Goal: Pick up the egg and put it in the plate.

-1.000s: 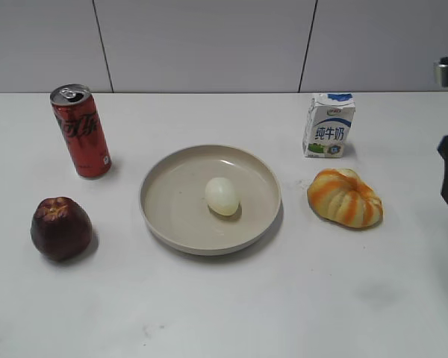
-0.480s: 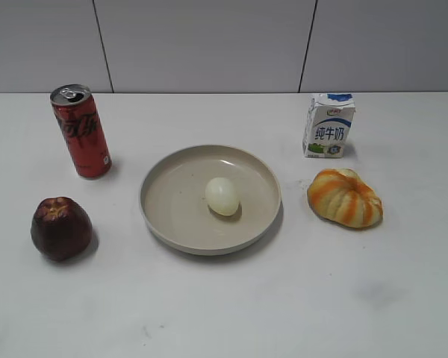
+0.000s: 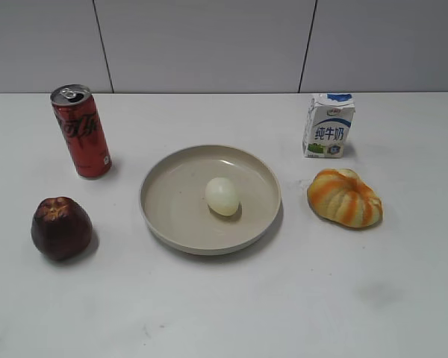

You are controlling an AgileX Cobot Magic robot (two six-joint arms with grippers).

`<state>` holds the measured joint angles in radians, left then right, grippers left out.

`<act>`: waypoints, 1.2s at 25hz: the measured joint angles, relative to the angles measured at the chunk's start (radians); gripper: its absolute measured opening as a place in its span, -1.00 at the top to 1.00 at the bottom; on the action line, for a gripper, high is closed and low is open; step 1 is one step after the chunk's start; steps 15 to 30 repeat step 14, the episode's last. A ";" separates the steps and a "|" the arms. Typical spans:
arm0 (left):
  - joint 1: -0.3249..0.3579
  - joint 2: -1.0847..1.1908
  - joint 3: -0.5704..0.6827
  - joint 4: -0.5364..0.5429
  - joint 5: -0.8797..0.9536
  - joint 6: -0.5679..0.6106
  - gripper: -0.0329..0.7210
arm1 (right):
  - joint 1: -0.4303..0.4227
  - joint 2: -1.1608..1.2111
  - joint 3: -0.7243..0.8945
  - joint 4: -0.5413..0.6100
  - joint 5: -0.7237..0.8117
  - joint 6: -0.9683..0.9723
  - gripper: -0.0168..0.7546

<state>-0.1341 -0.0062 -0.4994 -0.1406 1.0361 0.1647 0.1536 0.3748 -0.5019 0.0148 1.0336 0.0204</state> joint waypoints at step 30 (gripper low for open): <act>0.000 0.000 0.000 0.000 0.000 0.000 0.30 | 0.000 -0.331 0.001 0.001 0.004 0.000 -0.58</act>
